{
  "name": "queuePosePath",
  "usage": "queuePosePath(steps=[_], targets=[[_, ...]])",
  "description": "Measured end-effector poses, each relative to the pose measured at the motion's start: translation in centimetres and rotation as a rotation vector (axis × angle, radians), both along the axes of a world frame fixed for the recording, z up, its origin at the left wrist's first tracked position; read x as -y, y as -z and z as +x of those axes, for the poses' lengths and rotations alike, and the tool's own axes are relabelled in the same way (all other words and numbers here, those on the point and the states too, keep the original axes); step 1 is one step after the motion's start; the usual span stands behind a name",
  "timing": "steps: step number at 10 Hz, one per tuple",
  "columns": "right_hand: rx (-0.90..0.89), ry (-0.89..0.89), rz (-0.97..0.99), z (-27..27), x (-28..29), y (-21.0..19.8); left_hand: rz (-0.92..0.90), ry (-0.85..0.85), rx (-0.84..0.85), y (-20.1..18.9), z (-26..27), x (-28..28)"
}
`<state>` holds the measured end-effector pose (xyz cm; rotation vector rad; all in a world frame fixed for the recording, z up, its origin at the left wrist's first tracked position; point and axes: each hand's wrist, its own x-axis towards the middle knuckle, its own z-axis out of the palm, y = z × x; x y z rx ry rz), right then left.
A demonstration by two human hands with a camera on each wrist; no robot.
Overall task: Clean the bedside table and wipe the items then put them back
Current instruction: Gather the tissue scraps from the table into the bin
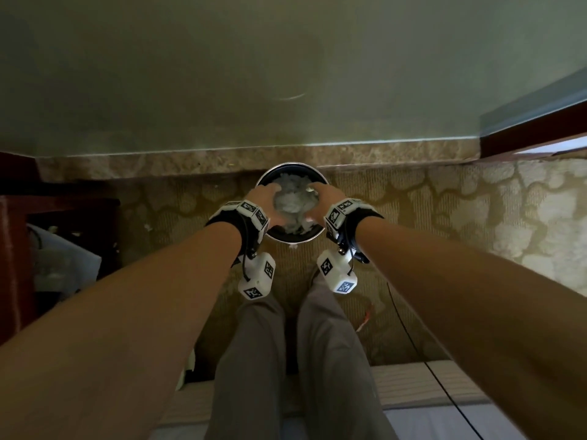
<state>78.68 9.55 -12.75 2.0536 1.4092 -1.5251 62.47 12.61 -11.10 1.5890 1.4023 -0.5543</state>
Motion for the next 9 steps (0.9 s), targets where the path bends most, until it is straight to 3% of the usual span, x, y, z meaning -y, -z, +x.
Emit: queuePosePath(steps=[2, 4, 6, 9], targets=[[0.044, -0.209, 0.082, -1.3, -0.8, -9.6, 0.099, -0.014, -0.017, -9.9, -2.3, 0.2], [0.078, -0.365, 0.201, -3.0, -2.4, -22.6, 0.184, -0.116, -0.017, -22.5, -5.5, 1.8], [0.104, -0.513, 0.272, -7.1, -4.5, -33.1, 0.266, -0.239, -0.072, -32.5, -10.6, 3.0], [0.192, -0.695, 0.408, -20.8, -5.9, -44.3, 0.427, -0.404, -0.086, -45.9, -22.9, 4.2]])
